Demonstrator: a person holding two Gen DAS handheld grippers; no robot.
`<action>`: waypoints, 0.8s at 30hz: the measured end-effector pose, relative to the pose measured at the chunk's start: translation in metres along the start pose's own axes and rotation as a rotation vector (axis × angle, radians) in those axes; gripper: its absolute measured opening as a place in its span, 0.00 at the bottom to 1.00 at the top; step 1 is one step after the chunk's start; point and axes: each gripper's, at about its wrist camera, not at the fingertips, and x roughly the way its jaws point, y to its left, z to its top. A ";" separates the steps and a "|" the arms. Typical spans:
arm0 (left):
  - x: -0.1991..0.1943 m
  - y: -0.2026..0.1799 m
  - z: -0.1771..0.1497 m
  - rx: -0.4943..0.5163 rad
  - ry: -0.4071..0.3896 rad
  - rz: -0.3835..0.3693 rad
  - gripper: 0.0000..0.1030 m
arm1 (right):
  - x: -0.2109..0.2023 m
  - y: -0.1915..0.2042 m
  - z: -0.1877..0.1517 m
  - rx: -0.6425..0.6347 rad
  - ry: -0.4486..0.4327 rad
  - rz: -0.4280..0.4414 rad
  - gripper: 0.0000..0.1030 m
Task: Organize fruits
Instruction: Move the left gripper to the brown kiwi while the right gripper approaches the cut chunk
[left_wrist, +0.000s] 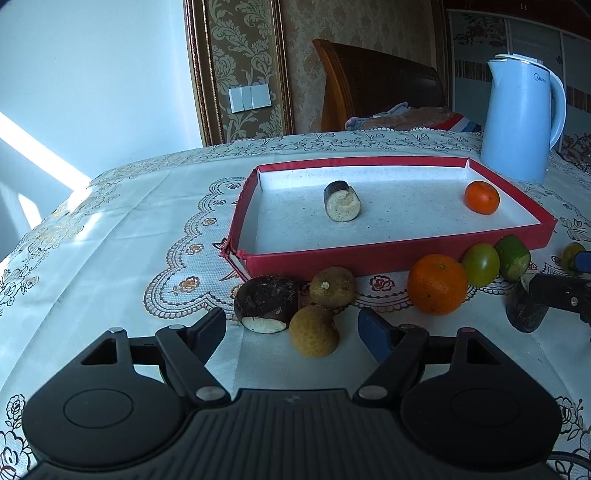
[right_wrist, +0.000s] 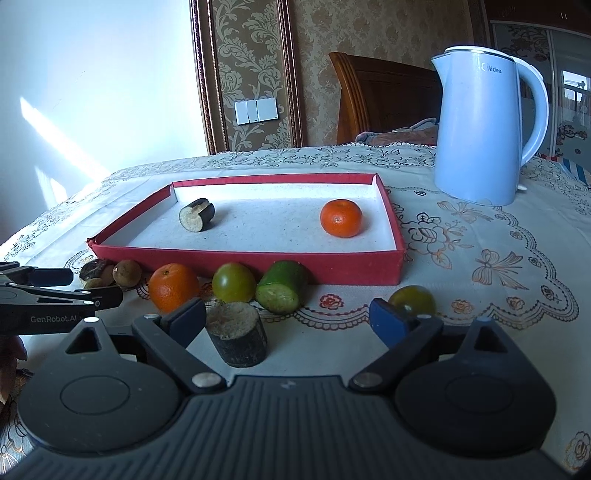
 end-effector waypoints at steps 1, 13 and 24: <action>0.001 0.001 0.000 -0.003 0.004 0.000 0.76 | 0.000 0.000 0.000 -0.003 -0.002 0.001 0.92; 0.003 0.002 0.001 -0.011 0.017 -0.006 0.76 | 0.004 -0.005 0.000 0.029 0.025 0.021 0.95; 0.005 0.003 0.001 -0.019 0.028 -0.023 0.76 | 0.006 -0.008 -0.001 0.053 0.034 0.033 0.96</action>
